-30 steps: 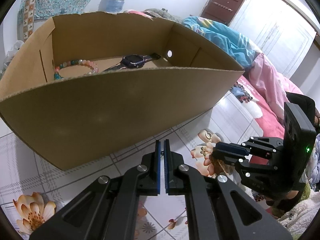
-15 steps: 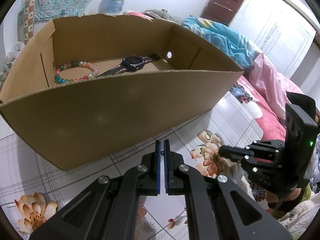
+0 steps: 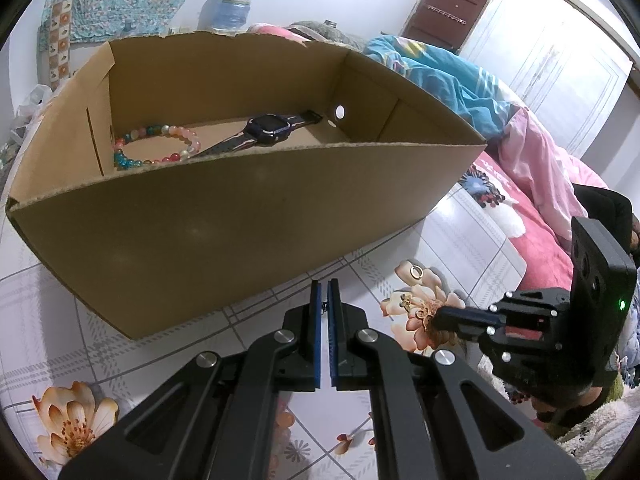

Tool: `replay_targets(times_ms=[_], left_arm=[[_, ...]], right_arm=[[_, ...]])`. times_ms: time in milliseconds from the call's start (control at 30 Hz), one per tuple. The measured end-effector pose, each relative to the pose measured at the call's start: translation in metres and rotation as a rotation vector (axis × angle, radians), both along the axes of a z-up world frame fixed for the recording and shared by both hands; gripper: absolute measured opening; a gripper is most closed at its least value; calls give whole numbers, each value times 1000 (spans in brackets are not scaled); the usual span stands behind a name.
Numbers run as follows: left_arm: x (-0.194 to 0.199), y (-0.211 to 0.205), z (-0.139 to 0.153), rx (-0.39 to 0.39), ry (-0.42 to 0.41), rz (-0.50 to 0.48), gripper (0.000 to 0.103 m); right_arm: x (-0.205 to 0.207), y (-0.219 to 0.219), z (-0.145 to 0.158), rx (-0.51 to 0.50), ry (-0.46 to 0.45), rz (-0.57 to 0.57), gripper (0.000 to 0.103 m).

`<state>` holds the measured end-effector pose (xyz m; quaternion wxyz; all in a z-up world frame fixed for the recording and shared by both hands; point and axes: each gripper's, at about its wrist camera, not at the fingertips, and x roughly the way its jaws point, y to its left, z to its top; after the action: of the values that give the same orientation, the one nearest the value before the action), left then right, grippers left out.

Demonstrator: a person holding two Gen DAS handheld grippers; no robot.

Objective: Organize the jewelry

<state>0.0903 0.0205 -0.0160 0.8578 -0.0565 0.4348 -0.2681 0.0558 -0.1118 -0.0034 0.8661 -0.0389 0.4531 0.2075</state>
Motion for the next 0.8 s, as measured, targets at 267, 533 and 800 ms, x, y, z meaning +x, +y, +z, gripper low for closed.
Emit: replay_targets(times_ms=[267,533,800], left_arm=[[-1,1,-1,-3,4,6,2],[-1,0,-1,-3,3,2,2],[-1,1,-1,-5,3,6,3]], right_arm=[[-1,13,-1,-15,3,31,5],[13,11,9,-7,-13,15,22],[22,31,2,-57,-48,-24,24]])
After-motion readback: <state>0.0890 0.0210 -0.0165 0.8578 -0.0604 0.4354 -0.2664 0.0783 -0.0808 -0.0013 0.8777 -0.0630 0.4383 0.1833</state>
